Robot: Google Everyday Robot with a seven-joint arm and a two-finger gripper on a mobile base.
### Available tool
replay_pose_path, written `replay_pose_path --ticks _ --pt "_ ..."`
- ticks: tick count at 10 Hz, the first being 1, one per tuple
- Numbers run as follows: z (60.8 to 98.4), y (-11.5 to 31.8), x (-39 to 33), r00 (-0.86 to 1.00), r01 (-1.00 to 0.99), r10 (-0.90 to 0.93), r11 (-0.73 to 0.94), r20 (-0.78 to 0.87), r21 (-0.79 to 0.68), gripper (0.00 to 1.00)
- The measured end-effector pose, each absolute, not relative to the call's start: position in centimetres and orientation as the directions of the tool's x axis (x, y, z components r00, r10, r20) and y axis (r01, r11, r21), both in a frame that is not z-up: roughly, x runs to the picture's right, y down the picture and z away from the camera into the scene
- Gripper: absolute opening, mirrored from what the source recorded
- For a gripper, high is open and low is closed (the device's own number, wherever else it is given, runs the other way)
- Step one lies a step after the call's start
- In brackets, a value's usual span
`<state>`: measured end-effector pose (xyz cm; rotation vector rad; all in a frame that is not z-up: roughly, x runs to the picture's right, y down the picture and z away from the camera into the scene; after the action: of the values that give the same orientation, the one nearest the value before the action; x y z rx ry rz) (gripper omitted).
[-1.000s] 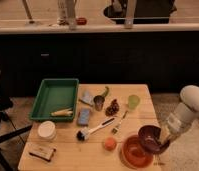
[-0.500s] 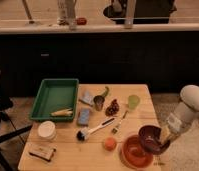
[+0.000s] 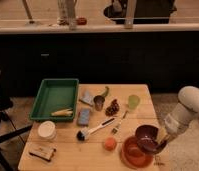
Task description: Stack bowls into tray
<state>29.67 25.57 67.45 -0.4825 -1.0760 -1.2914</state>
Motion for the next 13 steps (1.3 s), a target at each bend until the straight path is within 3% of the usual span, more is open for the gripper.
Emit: replay_pose_path --ticks 7,13 --pt "68.2 27.6 27.0 -0.191 0.898 -0.545 0.240 0.817 0.370 0.02" --pt "69.7 29.1 27.1 -0.193 0.903 -0.553 0.223 0.810 0.367 0.02"
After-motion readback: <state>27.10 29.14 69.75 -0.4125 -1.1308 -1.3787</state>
